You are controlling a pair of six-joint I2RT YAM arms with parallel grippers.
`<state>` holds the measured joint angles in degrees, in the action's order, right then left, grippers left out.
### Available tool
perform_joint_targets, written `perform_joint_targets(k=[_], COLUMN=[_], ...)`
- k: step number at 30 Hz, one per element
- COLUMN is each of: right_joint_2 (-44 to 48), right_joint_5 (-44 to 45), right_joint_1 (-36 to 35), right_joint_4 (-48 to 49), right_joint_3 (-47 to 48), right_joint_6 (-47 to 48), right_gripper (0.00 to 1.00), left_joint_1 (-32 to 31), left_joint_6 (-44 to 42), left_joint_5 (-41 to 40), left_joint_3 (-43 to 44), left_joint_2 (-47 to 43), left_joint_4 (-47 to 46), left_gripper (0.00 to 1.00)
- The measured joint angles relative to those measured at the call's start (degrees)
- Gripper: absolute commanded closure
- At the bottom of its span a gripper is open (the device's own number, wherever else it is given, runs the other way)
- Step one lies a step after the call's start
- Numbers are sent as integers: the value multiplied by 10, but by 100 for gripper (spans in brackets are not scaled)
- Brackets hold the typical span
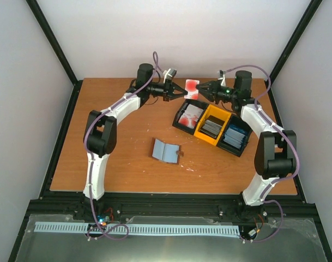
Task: Put the credit cards into the card holder
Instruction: Pick up the credit card from the storage box.
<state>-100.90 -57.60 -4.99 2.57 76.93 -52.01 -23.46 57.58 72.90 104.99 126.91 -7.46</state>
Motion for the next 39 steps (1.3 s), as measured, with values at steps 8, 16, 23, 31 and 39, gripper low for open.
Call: perform_joint_targets(k=[8, 16, 23, 31, 39], right_joint_2=[15, 35, 40, 40, 40], right_joint_5=[-8, -9, -10, -10, -14], right_joint_1=[2, 4, 4, 5, 5], right_joint_4=[134, 224, 292, 360, 422], right_joint_3=[-41, -70, -82, -96, -99], right_joint_6=[-80, -126, -162, -201, -237], right_gripper=[80, 83, 84, 95, 97], left_joint_1=[3, 3, 4, 4, 4], left_joint_6=[61, 110, 162, 201, 257], left_joint_5=[15, 32, 35, 38, 43], left_joint_3=[-10, -16, -21, -33, -43], left_joint_2=[-15, -21, -28, -30, -31], left_joint_4=[-80, -142, -205, -255, -339], left_gripper=[99, 100, 99, 99, 99])
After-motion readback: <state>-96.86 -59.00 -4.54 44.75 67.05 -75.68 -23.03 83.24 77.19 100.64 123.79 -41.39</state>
